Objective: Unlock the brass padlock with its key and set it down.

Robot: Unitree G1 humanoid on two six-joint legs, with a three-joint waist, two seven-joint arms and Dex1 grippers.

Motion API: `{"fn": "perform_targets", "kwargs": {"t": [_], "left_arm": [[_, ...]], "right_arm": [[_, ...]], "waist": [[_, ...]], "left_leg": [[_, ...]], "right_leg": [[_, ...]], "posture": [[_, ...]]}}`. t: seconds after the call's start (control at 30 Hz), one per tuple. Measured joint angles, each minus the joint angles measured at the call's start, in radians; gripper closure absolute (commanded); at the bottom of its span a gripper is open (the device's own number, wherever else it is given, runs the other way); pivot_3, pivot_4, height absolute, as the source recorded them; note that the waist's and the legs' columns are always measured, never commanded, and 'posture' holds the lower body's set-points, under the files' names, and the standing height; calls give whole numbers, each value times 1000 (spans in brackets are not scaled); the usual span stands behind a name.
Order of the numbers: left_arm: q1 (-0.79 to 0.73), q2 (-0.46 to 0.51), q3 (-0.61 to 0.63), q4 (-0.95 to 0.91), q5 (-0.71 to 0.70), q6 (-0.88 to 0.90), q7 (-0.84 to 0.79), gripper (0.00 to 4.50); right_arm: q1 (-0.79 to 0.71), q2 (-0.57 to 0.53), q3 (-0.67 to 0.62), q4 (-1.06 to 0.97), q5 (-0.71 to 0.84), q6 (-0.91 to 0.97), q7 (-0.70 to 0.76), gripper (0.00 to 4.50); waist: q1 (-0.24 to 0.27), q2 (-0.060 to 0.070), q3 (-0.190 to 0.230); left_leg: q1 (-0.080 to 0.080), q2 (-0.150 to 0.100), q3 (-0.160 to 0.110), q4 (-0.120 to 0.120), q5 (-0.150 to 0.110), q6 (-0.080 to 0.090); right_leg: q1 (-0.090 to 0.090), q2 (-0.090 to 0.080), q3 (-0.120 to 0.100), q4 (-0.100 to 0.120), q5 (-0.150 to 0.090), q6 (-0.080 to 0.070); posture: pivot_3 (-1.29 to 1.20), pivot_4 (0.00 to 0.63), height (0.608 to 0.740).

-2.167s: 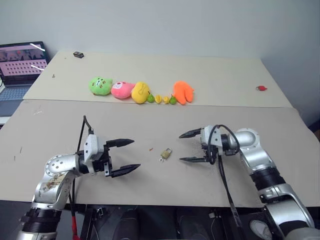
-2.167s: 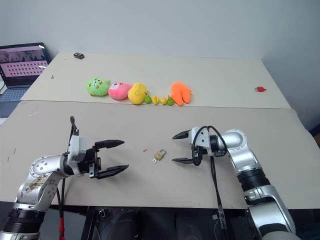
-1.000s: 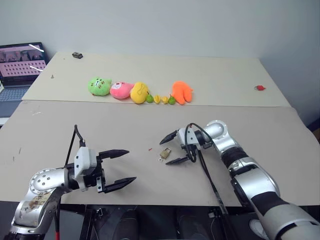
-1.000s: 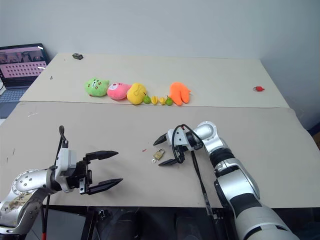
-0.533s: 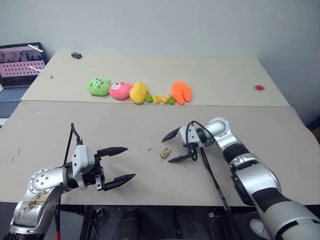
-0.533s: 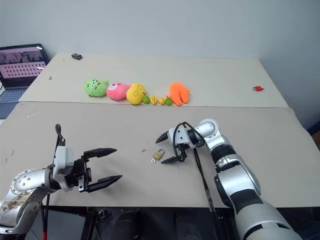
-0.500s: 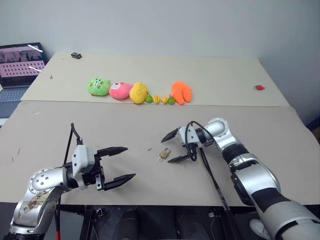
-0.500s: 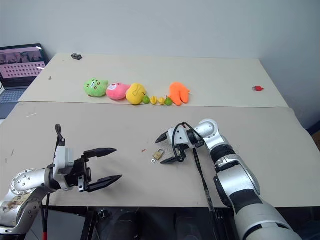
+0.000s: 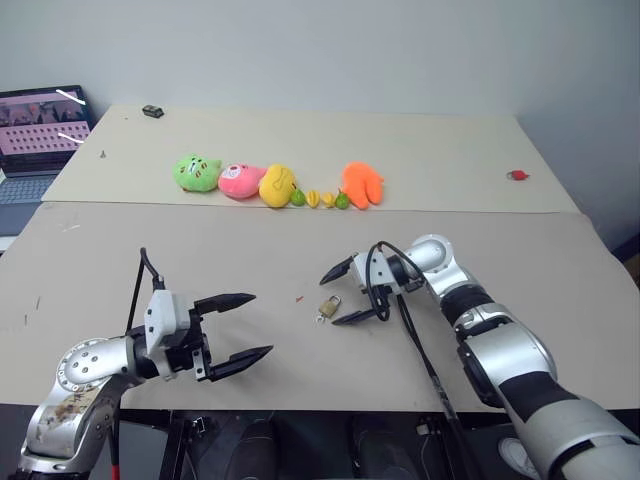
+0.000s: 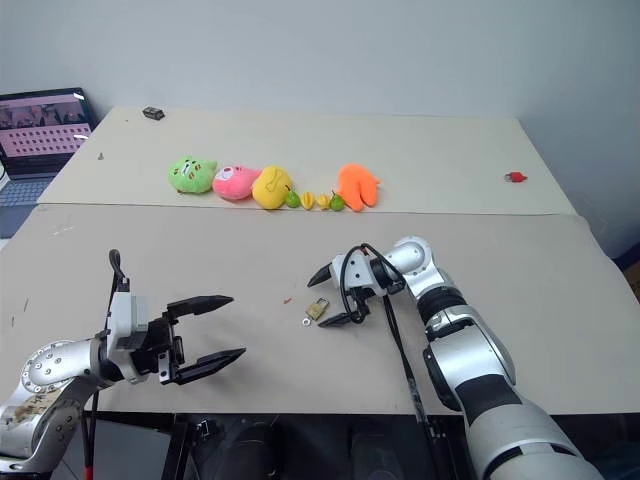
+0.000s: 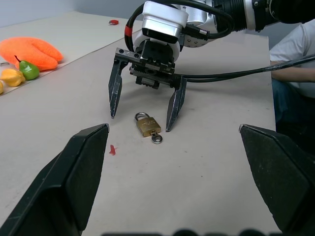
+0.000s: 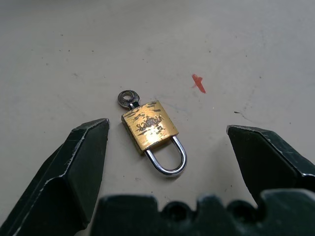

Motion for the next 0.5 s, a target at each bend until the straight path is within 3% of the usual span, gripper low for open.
{"fn": "perform_targets", "kwargs": {"t": [0.1,0.23,0.5], "left_arm": [[8,0,1,-5,0,4,2,0],[10,0,2,-6,-2,5,9,0],[-10,0,3,-6,-18,17,16,0]], "right_arm": [[0,1,0,0,-2,0,1,742],[0,1,0,1,-6,0,2,2114],[0,1,0,0,-17,0,-11,2114]], "waist": [[0,0,0],[0,0,0],[0,0,0]], "left_leg": [[0,0,0,0,0,0],[0,0,0,0,0,0],[0,0,0,0,0,0]], "right_leg": [[0,0,0,0,0,0],[0,0,0,0,0,0],[0,0,0,0,0,0]], "posture": [[0,150,722],[0,150,722],[0,150,722]]}}
